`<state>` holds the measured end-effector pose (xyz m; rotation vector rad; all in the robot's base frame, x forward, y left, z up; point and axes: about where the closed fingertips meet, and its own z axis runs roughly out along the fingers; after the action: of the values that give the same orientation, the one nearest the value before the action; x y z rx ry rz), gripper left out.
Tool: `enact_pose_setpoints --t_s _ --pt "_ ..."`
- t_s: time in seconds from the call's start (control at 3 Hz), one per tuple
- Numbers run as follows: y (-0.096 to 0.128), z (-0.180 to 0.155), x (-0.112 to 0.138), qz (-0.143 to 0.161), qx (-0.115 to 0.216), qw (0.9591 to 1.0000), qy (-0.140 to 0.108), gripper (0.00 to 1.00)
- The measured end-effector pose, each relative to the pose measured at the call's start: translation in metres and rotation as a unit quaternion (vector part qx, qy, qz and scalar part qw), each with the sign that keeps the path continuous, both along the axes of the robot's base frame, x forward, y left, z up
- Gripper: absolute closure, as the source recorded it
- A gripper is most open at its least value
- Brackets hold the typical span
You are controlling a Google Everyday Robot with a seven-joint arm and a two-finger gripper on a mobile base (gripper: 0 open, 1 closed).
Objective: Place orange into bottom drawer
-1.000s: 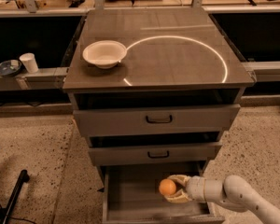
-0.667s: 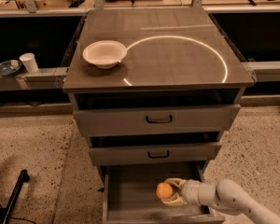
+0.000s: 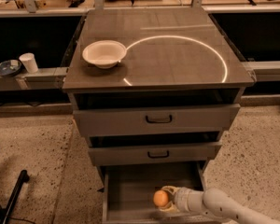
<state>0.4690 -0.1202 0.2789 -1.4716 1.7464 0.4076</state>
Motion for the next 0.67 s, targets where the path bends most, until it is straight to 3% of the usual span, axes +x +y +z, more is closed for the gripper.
enact_pose_setpoints --t_s 0.67 --pt "0.0049 -0.0095 0.0034 -0.012 -0.011 0.9998 -0.011 1.0"
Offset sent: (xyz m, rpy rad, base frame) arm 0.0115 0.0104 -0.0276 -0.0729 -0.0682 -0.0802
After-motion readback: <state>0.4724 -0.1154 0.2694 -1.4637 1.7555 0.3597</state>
